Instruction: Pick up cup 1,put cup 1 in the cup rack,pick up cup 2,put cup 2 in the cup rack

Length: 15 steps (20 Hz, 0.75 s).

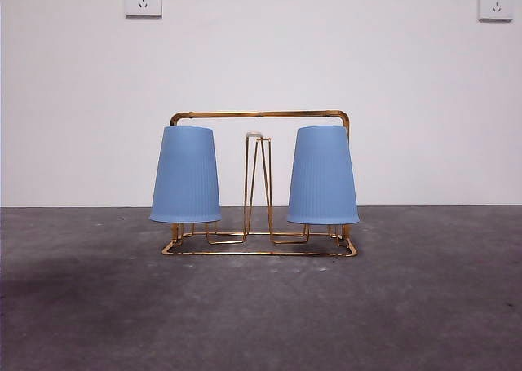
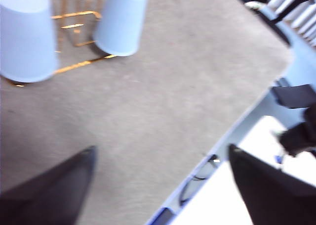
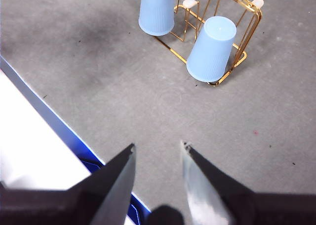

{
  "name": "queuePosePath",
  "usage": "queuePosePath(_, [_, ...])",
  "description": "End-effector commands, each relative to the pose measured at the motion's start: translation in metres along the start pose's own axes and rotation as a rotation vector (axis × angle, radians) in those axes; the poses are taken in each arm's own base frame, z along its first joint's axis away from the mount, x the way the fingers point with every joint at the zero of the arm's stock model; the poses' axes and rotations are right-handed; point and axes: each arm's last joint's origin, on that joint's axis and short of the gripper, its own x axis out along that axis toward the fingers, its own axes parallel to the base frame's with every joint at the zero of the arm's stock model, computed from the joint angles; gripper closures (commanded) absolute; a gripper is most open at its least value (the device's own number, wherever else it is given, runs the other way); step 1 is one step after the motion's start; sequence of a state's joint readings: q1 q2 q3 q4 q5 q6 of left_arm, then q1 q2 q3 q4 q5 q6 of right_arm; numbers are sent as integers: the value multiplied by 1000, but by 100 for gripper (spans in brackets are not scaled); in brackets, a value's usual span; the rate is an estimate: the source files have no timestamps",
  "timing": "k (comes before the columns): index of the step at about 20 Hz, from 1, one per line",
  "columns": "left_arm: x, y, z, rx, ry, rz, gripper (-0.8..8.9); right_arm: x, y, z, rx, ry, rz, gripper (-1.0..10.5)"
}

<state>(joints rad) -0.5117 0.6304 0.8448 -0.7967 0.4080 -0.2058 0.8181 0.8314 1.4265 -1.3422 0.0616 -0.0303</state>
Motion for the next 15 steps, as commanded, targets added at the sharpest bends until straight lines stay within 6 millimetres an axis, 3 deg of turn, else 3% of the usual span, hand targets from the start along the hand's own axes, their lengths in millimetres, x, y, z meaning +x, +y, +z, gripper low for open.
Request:
queuePosePath(1, [0, -1, -1, -28, 5, -23, 833, 3, 0, 0, 30, 10, -2, 794])
queuePosePath(4, [-1, -1, -2, -34, 19, -21, 822, 3, 0, -1, 29, 19, -2, 950])
queuePosePath(15, [-26, -16, 20, 15, -82, -39, 817, 3, 0, -3, 43, 43, -2, 941])
